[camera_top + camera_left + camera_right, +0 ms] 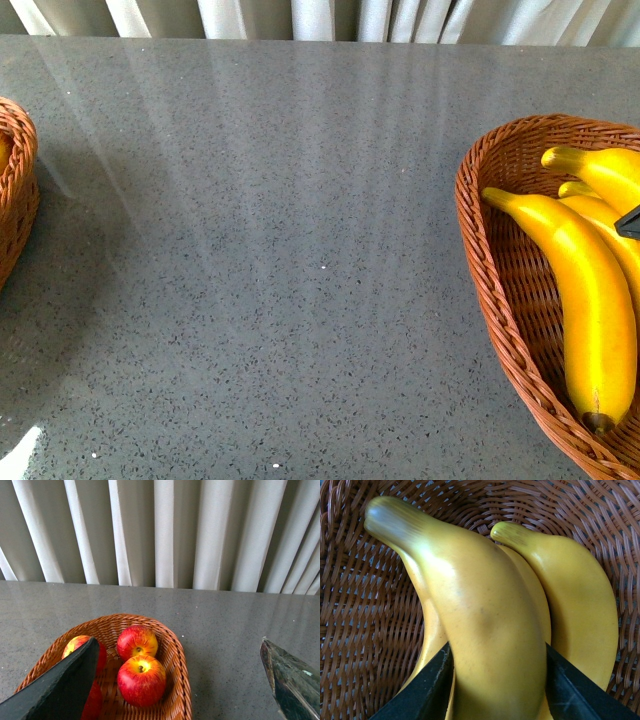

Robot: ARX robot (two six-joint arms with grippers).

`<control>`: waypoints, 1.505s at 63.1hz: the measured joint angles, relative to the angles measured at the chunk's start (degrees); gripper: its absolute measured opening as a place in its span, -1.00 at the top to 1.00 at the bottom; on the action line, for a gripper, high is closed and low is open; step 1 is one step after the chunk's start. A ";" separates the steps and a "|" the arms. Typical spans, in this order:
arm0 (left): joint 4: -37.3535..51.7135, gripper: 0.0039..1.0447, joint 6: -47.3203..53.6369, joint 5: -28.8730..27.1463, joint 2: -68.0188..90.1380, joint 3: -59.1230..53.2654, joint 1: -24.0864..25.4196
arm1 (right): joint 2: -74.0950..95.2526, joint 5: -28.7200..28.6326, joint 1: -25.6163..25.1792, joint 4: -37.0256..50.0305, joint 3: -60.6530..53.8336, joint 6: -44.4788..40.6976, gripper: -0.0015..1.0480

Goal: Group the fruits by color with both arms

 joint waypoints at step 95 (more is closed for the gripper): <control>0.00 -0.83 0.00 0.00 0.00 0.00 0.00 | -45.09 5.97 -1.99 52.83 -41.07 11.69 0.97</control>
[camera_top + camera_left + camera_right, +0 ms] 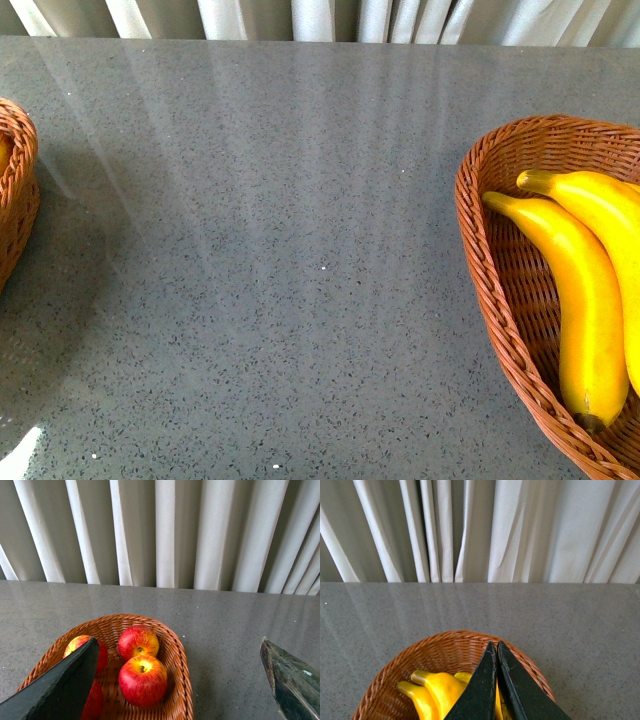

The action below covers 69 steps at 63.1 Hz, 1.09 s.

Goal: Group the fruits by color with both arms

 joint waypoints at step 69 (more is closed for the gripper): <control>0.00 -0.83 0.00 0.00 0.00 0.00 0.00 | -32.61 0.00 0.00 -27.39 -3.37 0.04 0.97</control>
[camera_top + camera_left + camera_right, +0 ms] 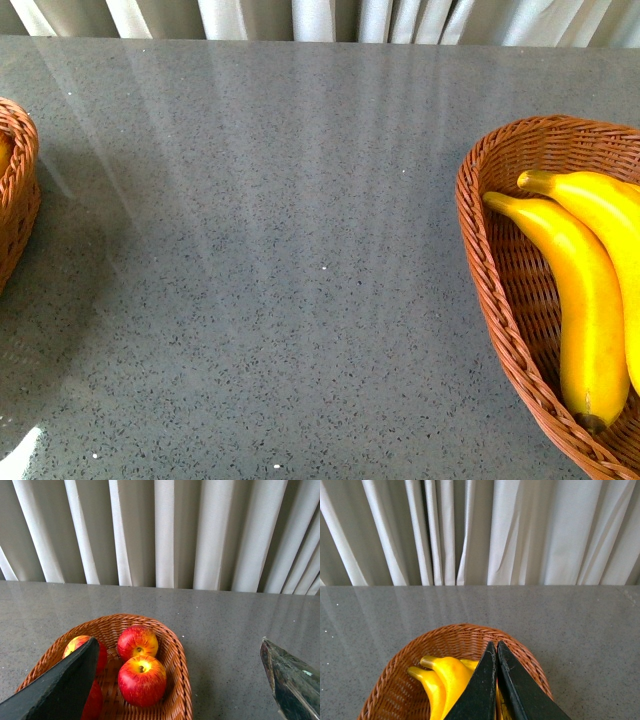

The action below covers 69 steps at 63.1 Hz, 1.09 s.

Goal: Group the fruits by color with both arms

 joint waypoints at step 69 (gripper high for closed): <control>0.00 -0.83 0.00 0.00 0.00 0.00 0.00 | -13.16 0.02 0.00 -13.49 0.00 0.17 -0.85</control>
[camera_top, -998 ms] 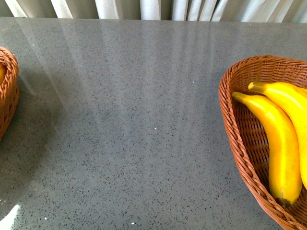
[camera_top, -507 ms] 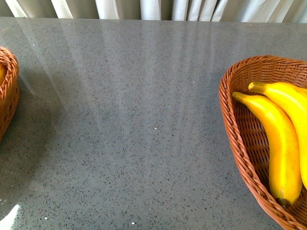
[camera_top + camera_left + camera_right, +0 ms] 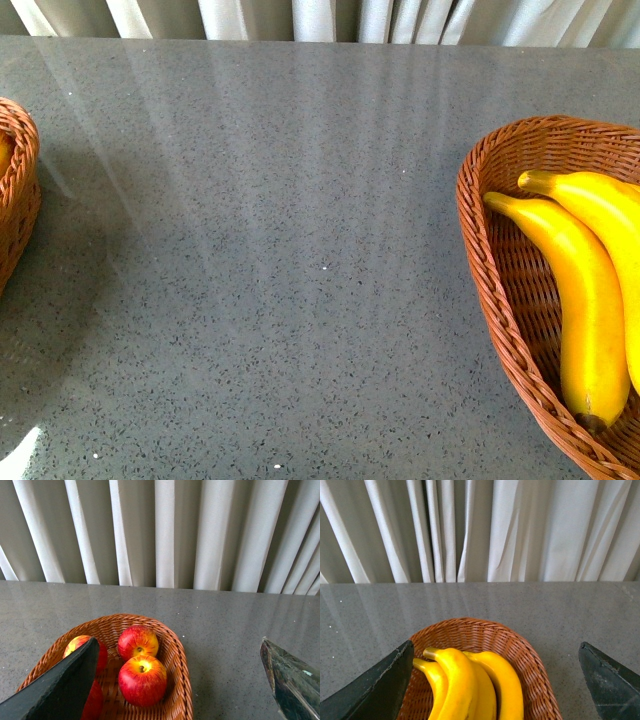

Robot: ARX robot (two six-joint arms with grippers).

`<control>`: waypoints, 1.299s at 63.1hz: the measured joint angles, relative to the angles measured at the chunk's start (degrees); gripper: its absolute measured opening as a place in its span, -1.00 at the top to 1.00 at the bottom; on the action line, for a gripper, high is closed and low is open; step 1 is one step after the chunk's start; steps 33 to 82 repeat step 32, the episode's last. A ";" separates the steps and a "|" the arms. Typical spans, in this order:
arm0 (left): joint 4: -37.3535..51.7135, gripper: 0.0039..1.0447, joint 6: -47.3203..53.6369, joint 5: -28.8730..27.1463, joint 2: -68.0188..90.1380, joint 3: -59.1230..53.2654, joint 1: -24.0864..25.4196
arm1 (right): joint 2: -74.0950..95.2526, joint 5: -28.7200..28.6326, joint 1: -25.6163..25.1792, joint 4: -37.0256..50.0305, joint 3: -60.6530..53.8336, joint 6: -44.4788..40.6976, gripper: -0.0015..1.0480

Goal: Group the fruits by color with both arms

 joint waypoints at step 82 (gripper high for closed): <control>0.00 -0.83 0.00 0.00 0.00 0.00 0.00 | 0.00 0.00 0.00 0.02 0.00 0.00 -0.82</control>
